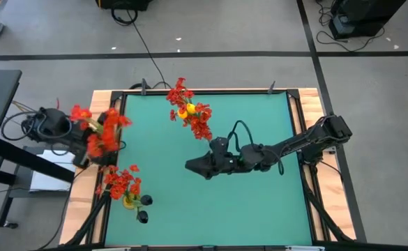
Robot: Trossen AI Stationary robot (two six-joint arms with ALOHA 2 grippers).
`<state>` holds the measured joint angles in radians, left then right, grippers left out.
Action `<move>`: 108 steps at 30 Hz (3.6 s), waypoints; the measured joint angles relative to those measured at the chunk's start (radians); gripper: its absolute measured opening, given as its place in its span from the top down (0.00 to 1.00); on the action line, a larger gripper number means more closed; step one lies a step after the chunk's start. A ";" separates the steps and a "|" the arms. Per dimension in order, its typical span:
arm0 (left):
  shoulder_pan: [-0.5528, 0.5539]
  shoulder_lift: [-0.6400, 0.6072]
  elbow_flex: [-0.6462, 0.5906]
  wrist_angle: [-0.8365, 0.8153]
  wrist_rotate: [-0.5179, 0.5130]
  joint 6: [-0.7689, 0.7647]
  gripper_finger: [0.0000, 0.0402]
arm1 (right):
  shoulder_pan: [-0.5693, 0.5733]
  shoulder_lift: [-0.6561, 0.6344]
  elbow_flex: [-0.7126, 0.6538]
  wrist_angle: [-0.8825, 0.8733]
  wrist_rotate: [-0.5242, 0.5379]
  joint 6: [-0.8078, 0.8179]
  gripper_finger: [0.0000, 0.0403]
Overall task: Sort flowers into vase by color
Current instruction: Put the red flowers into the yellow vase
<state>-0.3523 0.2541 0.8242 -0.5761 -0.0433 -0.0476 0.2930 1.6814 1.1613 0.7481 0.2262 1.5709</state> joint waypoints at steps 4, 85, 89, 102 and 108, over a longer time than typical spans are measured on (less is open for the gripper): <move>0.000 -0.075 0.000 -0.096 0.193 -0.069 0.98 | 0.004 0.000 0.000 -0.053 0.042 0.019 0.59; -0.007 -0.157 -0.008 -0.198 -0.162 -0.169 0.98 | -0.001 0.001 0.000 -0.565 0.015 0.053 0.59; -0.007 -0.210 -0.072 -0.249 -0.305 -0.279 0.98 | -0.001 0.001 0.000 -0.597 0.047 0.053 0.59; 0.002 -0.228 -0.192 -0.310 -0.470 -0.577 0.98 | 0.001 0.001 0.000 -0.668 0.061 0.057 0.59; 0.002 -0.228 -0.266 -0.225 -0.480 -0.716 0.98 | 0.001 0.001 0.000 -0.728 0.061 0.057 0.59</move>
<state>-0.3500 0.0257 0.5580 -0.8010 -0.5235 -0.7636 0.2939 1.6821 1.1614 0.0198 0.2867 1.6276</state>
